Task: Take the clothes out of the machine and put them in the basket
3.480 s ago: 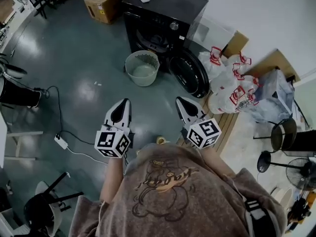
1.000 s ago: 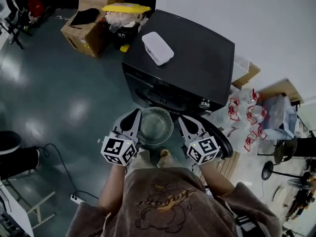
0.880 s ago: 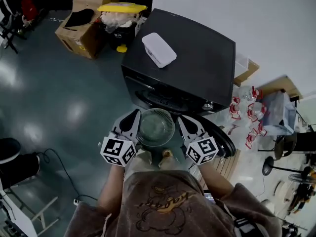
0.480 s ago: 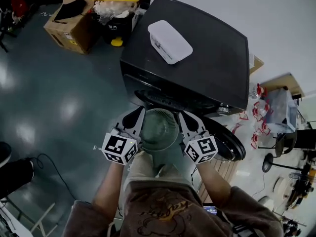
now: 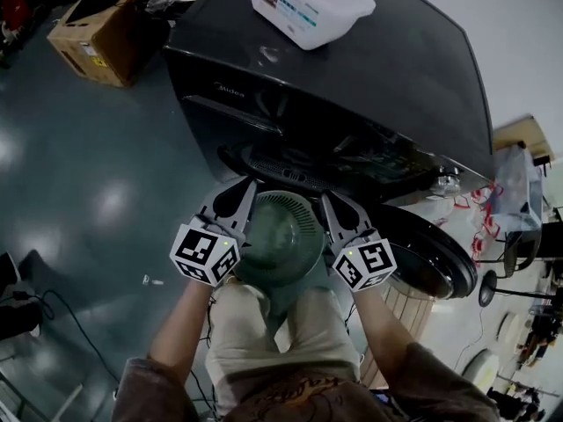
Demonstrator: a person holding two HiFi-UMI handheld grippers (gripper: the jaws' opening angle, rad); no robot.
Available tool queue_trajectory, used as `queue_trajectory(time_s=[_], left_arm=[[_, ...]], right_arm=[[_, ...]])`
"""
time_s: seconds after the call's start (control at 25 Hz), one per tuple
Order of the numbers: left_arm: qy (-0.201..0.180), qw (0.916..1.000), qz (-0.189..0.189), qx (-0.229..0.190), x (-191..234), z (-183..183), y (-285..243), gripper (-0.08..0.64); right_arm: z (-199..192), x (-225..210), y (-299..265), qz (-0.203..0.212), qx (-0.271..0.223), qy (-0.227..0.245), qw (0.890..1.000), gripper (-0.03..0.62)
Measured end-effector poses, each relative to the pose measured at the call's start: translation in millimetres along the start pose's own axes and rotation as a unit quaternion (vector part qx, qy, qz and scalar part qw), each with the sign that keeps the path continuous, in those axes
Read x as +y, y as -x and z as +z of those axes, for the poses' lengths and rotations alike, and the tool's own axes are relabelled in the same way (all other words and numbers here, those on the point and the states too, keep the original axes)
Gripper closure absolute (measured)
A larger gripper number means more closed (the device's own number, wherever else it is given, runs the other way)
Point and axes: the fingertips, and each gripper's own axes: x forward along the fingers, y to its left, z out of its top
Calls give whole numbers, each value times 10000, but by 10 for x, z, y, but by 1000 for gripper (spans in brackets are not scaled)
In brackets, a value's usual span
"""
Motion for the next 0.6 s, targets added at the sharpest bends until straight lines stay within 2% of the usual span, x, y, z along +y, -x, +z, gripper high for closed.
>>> queue_trajectory(time_s=[0.2, 0.4, 0.48, 0.6], left_arm=[[-180, 9994, -150, -239, 20, -490, -315, 555], [-433, 9973, -166, -562, 51, -870, -462, 555], [-517, 9967, -212, -586, 41, -1009, -511, 555], [-844, 9944, -286, -570, -37, -1164, -593, 555]], right_arm=[[-536, -290, -79, -68, -248, 89, 9996, 595], [-964, -380, -100, 20, -518, 345, 9981, 595], [-1081, -416, -87, 37, -630, 436, 9971, 595], [-1172, -503, -47, 66, -854, 547, 9948, 595]])
